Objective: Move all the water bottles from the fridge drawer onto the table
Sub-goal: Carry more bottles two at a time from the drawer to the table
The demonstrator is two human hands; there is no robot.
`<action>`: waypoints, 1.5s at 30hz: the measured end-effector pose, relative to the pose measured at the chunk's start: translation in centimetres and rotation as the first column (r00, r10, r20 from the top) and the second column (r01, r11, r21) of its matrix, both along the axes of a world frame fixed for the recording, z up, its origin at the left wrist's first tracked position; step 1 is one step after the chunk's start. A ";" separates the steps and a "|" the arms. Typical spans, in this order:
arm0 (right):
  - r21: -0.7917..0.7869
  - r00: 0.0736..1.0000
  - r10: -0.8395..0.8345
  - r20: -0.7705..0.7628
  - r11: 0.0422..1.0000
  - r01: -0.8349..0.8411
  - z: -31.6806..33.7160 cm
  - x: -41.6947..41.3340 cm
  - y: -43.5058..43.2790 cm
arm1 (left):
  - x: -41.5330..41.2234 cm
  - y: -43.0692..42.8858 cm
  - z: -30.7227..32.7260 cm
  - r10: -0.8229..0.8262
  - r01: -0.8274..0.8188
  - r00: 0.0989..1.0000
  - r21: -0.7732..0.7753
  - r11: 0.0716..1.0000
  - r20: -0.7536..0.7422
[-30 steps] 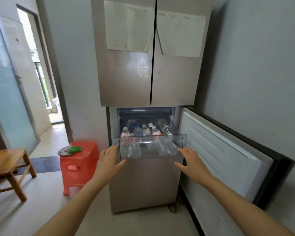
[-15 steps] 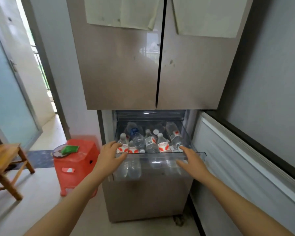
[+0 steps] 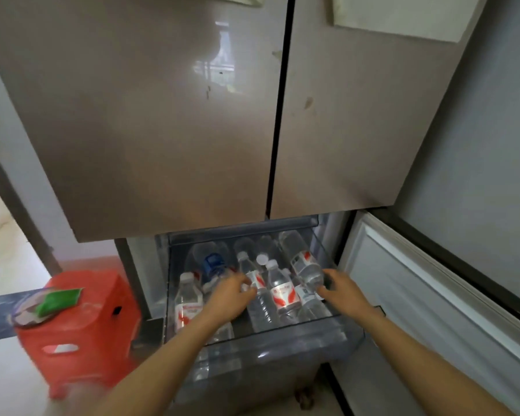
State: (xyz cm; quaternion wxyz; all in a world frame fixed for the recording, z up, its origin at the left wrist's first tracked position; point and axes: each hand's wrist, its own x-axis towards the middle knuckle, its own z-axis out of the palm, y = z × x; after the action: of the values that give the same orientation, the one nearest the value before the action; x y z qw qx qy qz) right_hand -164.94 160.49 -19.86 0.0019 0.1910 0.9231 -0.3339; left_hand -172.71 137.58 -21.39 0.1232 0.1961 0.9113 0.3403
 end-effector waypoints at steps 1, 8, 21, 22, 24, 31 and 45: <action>0.001 1.000 -0.003 0.023 1.000 0.003 -0.5 -0.3 0.2 | -0.3 0.9 -0.8 -0.024 0.024 0.999 -0.013 1.000 0.040; 0.005 0.978 -0.063 0.196 0.998 0.064 -2.2 -3.2 2.2 | -1.6 6.9 -3.4 -0.045 0.045 0.953 0.008 0.999 0.299; -0.119 0.962 -0.003 0.271 0.992 0.037 -9.0 -7.8 6.3 | -4.3 13.0 -5.6 0.235 -0.208 0.927 -0.122 0.970 0.291; -0.113 0.958 0.004 0.286 0.993 0.030 -8.9 -7.9 6.0 | -4.2 13.4 -5.7 0.259 -0.223 0.924 -0.153 0.963 0.282; -0.107 0.952 -0.011 0.306 0.993 0.046 -8.1 -7.9 5.3 | -4.0 14.0 -6.2 0.283 -0.226 0.931 -0.246 0.943 0.231; -0.125 0.955 -0.047 0.294 0.988 0.087 -7.5 -8.0 4.0 | -3.8 15.1 -6.5 0.313 -0.252 0.944 -0.383 0.889 0.106; 0.083 0.921 0.144 0.362 0.979 -0.185 -3.8 -5.6 5.9 | -3.3 14.3 -5.7 0.361 -0.342 0.909 -0.122 0.932 0.208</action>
State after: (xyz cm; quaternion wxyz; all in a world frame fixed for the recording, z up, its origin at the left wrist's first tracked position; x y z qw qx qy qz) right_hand -170.59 166.38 -23.68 0.1851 0.1695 0.9381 -0.2386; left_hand -175.99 151.84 -27.07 0.1714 -0.0166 0.9249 0.3389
